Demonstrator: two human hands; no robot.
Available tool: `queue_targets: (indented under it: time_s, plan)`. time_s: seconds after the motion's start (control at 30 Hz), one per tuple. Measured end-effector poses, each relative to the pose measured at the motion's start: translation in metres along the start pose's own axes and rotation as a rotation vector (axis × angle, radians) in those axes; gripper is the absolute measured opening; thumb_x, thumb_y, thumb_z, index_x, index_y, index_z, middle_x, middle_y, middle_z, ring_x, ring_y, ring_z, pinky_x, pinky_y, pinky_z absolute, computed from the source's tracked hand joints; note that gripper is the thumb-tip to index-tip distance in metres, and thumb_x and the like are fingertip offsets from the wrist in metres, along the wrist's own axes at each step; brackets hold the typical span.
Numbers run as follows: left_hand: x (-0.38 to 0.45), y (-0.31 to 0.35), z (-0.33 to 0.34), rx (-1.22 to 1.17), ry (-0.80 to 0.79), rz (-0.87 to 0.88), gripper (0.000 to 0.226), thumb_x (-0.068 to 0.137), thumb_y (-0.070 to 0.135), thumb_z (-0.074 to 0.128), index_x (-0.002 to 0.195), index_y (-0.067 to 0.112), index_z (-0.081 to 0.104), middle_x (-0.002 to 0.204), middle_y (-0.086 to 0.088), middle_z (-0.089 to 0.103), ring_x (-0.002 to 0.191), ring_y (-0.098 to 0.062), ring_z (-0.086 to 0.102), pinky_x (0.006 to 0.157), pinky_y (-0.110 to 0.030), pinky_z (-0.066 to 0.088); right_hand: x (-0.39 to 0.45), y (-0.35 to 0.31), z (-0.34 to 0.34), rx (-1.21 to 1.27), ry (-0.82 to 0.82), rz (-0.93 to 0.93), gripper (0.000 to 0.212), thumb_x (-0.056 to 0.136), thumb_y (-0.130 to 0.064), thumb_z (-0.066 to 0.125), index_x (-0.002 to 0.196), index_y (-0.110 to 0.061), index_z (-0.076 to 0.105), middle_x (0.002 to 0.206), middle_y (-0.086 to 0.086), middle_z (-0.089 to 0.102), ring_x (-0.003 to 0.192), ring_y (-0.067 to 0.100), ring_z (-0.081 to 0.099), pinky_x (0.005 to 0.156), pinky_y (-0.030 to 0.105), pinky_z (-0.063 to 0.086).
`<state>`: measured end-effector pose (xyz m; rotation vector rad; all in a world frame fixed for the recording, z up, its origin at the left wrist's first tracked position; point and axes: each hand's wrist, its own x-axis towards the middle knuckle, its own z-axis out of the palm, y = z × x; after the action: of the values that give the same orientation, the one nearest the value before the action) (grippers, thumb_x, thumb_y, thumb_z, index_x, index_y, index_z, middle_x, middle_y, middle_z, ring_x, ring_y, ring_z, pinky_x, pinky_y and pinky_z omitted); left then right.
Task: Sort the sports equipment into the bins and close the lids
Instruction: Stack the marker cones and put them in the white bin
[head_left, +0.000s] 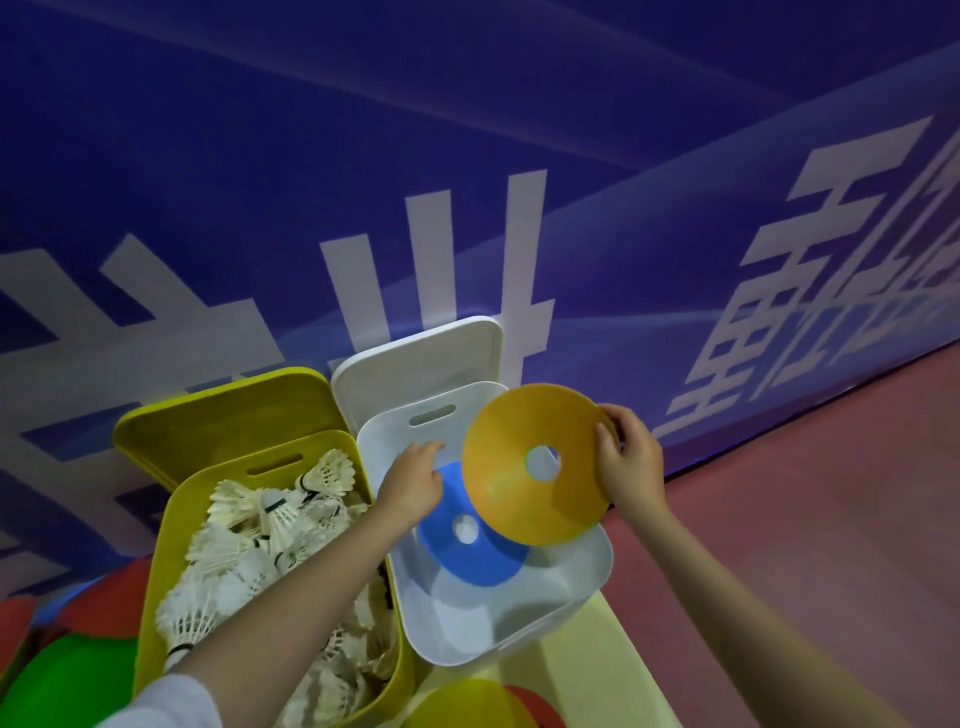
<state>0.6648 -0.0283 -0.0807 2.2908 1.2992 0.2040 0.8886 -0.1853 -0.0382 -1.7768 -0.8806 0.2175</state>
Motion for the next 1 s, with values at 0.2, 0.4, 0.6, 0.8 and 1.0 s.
queue_targets:
  time_s: [0.2,0.4,0.6,0.8,1.0]
  plan:
    - [-0.040,-0.016,-0.023,0.097,0.293,0.010,0.057,0.092,0.015,0.050,0.146,0.015,0.033,0.151,-0.014,0.025,0.141,-0.032,0.018,0.113,-0.043,0.026,-0.010,-0.012,0.060,-0.138,-0.230,-0.088,0.025,0.096,-0.018,0.049,0.119,-0.017,0.060,0.116,0.000,0.065,0.105,0.019,0.060,0.087,0.029,0.044]
    - [-0.064,-0.029,-0.014,-0.170,0.248,-0.220,0.057,0.100,0.016,0.036,0.152,0.013,0.013,0.157,-0.012,0.013,0.143,-0.029,0.020,0.109,-0.038,0.031,-0.030,-0.015,0.120,-0.237,-0.471,-0.015,0.028,0.094,-0.017,0.048,0.120,-0.015,0.057,0.115,0.009,0.063,0.107,0.029,0.059,0.086,0.033,0.041]
    - [-0.066,-0.028,-0.010,-0.195,0.295,-0.247,0.054,0.101,0.017,0.032,0.152,0.016,0.016,0.154,-0.009,0.027,0.131,-0.029,0.042,0.096,-0.040,0.045,-0.038,0.043,0.152,-0.571,-0.632,0.223,0.038,0.084,-0.020,0.050,0.122,-0.015,0.051,0.119,0.013,0.053,0.113,0.033,0.052,0.092,0.036,0.042]
    - [-0.062,-0.025,-0.007,-0.194,0.331,-0.273,0.056,0.100,0.017,0.034,0.152,0.016,0.016,0.151,-0.011,0.032,0.123,-0.030,0.048,0.088,-0.036,0.044,-0.037,0.054,0.155,-0.847,-0.700,0.184,0.039,0.083,-0.020,0.042,0.121,-0.014,0.053,0.130,0.006,0.041,0.125,0.027,0.033,0.101,0.035,0.034]
    - [-0.062,-0.022,-0.015,-0.076,0.245,-0.283,0.060,0.099,0.027,0.039,0.151,0.008,0.014,0.152,-0.017,0.026,0.132,-0.034,0.038,0.100,-0.041,0.041,-0.044,-0.003,0.124,-0.441,-0.660,-0.049,0.047,0.089,-0.024,0.055,0.134,-0.014,0.048,0.129,0.013,0.050,0.120,0.031,0.047,0.097,0.035,0.038]
